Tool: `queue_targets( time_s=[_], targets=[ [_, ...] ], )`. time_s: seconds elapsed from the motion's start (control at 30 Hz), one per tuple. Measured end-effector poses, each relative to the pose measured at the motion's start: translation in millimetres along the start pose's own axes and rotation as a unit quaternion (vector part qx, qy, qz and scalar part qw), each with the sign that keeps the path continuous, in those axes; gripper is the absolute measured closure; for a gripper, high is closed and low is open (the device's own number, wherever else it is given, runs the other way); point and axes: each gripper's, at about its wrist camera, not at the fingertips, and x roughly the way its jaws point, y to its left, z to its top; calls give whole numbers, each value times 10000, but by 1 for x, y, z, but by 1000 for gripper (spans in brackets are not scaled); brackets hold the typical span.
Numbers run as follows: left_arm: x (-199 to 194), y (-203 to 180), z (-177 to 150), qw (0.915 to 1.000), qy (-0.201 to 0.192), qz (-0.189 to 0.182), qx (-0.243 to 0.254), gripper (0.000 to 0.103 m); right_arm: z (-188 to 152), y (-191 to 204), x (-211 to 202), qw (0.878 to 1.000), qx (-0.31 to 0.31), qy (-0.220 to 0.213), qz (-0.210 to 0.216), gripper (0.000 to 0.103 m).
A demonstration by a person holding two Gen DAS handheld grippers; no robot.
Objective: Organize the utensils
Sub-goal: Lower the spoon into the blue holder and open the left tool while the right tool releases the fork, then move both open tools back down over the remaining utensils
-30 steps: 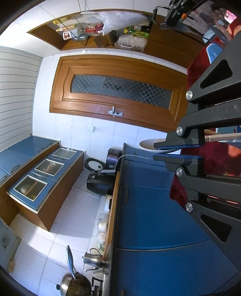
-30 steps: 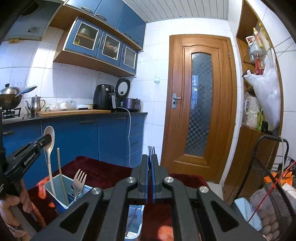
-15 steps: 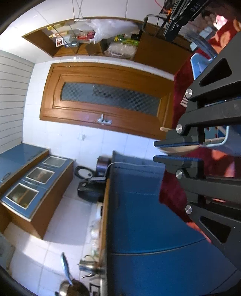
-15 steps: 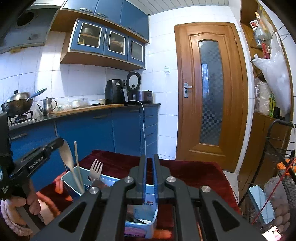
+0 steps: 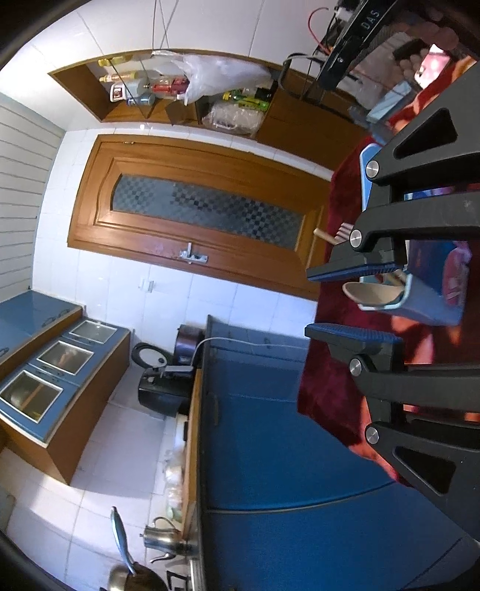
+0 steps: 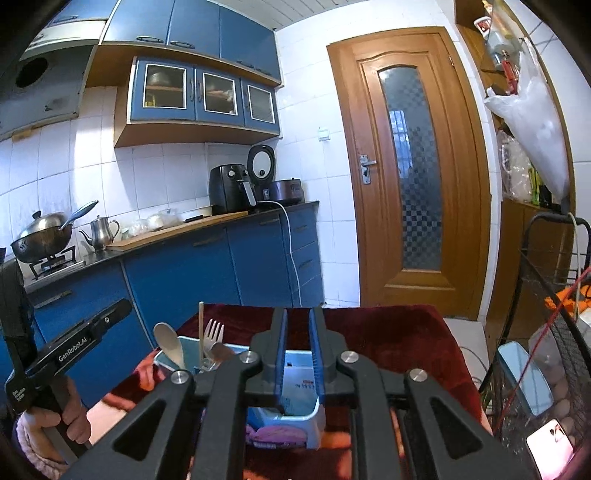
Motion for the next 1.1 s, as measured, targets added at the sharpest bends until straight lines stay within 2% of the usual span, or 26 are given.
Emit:
queue_targets(
  time_s=[0.3,0.6,0.87,1.1],
  targets=[
    [-26,0,-8,9986,472,-184,-156,79,-14,-2,-25,9990,235,374,32,88],
    [-44,-9,-24,9946,973,-357,-21,79,-36,3,-40,9960,293,844,9,86],
    [-46,-21,-52,9866,1536,-556,40,79,-73,6,-38,9887,422,1441,30,83],
    [-26,-30,-77,9739,2152,-705,168,79,-99,-5,-30,9810,615,1838,-26,75]
  ],
)
